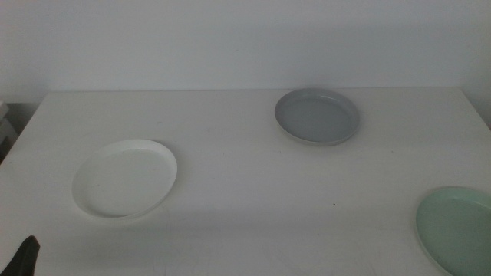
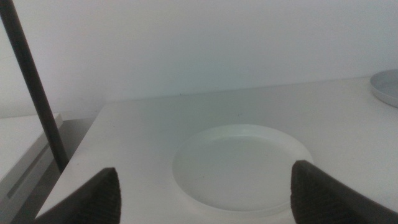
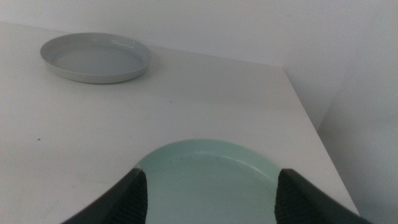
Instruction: Stack the three bowls on top of each other.
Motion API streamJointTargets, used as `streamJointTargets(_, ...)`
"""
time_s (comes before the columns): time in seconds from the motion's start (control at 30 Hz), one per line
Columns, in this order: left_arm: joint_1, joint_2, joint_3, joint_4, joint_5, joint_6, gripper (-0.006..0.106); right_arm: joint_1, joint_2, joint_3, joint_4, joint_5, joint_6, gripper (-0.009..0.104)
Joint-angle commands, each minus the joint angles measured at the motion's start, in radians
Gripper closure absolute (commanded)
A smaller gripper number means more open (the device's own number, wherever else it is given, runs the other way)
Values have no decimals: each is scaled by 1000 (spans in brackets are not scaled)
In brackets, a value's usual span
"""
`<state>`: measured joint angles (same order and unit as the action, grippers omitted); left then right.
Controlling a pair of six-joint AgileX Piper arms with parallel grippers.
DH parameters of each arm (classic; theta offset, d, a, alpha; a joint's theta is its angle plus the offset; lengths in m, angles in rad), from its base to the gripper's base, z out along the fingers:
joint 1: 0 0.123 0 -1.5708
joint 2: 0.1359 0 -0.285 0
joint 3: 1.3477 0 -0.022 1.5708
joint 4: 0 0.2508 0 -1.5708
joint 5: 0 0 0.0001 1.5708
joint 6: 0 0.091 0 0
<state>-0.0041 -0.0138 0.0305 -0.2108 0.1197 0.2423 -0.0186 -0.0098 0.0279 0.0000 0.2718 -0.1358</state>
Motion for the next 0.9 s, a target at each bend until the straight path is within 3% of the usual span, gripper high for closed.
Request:
streamJointTargets(0.0,-8,-13,-5,-11,-82,-8,-5,-7,-10,-46,-12,-58,-6,43)
streamJointTargets(0.3,-8,-13,-5,-11,-82,-8,-5,-7,156,-273,-10,160,-6,43)
streamJointTargets(0.57,-8,-13,-5,-11,-82,-8,-5,-7,407,-482,-31,228,-6,43)
streamJointTargets(0.87,-8,-13,-5,-11,-82,-8,-5,-7,698,-732,64,370,-2,43)
